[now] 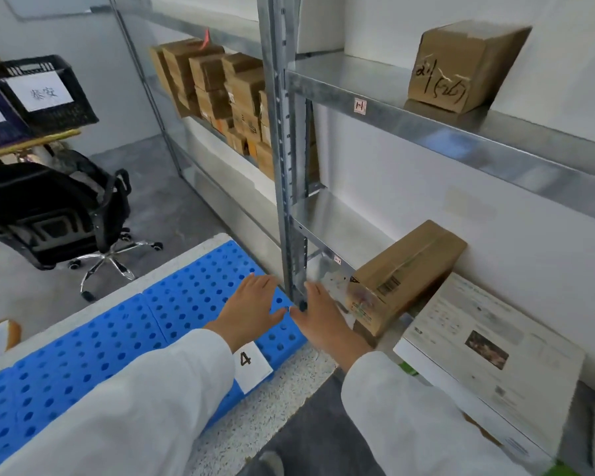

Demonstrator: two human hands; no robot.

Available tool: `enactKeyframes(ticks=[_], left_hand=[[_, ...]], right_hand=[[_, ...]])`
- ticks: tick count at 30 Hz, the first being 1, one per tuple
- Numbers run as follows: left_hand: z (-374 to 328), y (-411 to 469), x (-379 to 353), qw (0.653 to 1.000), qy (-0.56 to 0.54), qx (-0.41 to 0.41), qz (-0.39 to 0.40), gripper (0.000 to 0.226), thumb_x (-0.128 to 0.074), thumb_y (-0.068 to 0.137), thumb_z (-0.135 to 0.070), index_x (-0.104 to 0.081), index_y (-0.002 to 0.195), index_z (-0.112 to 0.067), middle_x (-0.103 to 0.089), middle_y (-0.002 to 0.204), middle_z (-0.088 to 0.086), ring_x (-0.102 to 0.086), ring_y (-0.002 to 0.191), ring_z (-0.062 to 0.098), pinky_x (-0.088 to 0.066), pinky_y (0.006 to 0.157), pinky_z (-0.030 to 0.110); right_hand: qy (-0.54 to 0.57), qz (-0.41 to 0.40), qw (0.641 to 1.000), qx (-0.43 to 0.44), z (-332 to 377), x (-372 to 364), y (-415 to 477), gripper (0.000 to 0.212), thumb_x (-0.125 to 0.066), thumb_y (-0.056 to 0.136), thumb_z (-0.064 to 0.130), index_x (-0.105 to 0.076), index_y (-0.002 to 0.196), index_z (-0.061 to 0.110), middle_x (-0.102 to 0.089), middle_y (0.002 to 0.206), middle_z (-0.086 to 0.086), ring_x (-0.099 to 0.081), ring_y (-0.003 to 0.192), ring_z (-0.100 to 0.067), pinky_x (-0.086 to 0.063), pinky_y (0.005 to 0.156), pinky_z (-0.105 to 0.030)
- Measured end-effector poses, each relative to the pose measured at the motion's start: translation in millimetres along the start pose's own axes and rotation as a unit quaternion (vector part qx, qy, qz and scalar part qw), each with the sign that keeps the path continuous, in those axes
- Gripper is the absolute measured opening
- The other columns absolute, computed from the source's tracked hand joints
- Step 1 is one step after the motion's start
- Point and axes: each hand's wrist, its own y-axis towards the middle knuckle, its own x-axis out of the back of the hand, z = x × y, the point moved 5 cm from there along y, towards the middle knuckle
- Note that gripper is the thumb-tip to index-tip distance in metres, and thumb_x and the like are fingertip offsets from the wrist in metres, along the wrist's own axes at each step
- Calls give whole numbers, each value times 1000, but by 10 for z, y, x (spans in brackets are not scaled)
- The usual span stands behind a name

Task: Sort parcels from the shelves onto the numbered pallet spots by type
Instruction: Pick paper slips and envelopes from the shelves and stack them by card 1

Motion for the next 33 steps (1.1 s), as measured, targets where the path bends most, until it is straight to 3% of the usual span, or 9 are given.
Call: enactKeyframes(ticks=[6, 12, 17, 20, 22, 28, 33], left_hand=[[504, 636, -266, 999, -37, -5, 31, 57, -48, 96, -45, -39, 139, -9, -41, 142, 3, -35, 134, 19, -24, 112, 28], [1053, 1447, -718, 997, -40, -21, 62, 60, -45, 96, -48, -39, 139, -7, -40, 143, 5, -33, 135, 21, -21, 115, 29], [1159, 2144, -1169, 993, -58, -41, 96, 56, -50, 93, -45, -41, 137, -11, -43, 140, 4, -34, 133, 20, -27, 113, 32], [1171, 2481, -1440, 990, -70, -48, 115, 52, -53, 93, -44, -48, 131, -9, -51, 130, 6, -45, 122, 20, -37, 103, 30], [1180, 2663, -1577, 989, -46, -63, 125, 52, -51, 93, -48, -51, 127, -9, -55, 123, 7, -51, 114, 21, -43, 98, 30], [1236, 3189, -1945, 974, 62, -144, 164, 50, -47, 94, -49, -50, 128, -12, -53, 124, 6, -50, 116, 25, -44, 98, 37], [1089, 3510, -2347, 960, 83, -155, 217, 55, -46, 93, -50, -43, 137, -17, -47, 132, 2, -50, 121, 23, -44, 101, 41]], right_hand=[[-27, 19, 997, -63, -174, -209, 702, 59, -41, 99, 40, -26, 146, 8, -33, 149, -10, -32, 137, -27, -31, 108, -37], [26, -5, 992, -127, -589, -582, 1436, 52, -38, 100, 41, -36, 141, 8, -38, 145, -10, -35, 136, -25, -32, 111, -39], [94, -69, 972, -205, -1133, -759, 2004, 50, -45, 99, 34, -36, 144, 13, -38, 146, -7, -42, 133, -24, -37, 108, -36], [84, -82, 965, -235, -1458, -905, 2278, 51, -47, 98, 34, -37, 143, 14, -42, 141, -8, -46, 129, -24, -41, 105, -39], [92, -86, 960, -252, -1657, -1015, 2402, 51, -51, 97, 33, -39, 142, 12, -45, 140, -8, -48, 127, -24, -42, 105, -37], [70, -82, 957, -270, -2307, -1070, 2737, 53, -54, 96, 26, -38, 141, 2, -42, 144, -15, -43, 132, -27, -35, 104, -30], [56, -73, 961, -261, -2761, -1250, 3011, 54, -55, 93, 22, -37, 142, 8, -40, 145, -9, -42, 132, -25, -33, 107, -31]])
